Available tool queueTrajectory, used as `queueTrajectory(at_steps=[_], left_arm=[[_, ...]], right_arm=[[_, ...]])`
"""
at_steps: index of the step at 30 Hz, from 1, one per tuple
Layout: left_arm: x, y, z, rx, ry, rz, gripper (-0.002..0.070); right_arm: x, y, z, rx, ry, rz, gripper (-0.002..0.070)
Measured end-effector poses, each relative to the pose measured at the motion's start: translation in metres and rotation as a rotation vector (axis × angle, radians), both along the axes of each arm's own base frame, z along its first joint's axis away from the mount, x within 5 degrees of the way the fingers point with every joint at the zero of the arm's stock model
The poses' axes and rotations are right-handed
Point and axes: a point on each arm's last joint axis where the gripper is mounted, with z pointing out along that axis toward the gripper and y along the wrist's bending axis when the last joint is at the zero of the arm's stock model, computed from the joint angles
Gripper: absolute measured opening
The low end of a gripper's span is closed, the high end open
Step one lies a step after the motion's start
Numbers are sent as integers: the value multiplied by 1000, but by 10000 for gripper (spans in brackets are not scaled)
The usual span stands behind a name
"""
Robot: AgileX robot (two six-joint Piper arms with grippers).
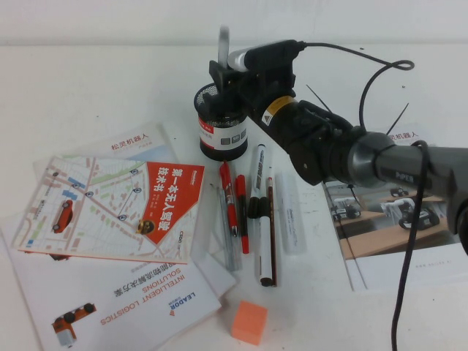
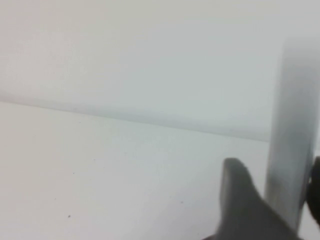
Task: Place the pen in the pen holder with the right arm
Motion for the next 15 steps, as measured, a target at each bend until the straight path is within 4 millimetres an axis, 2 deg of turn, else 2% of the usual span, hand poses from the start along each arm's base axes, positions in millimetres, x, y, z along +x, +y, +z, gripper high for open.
queueTrajectory(at_steps=[3,6,7,11,15], left_arm=[[0,0,0,0,0,0,-2],[0,0,0,0,0,0,-3],[0,0,0,0,0,0,-2],[0,0,0,0,0,0,-3],[0,0,0,0,0,0,-3]], right_arm=[[0,0,1,-1,6,-1,297],[-3,-2,14,-9,45,-6,281],[-5,-4,25,-8,57,-9,256],[-24,-17,80,-47,144,-31,60],[-58,-39,131,-34,126,-37,-3]])
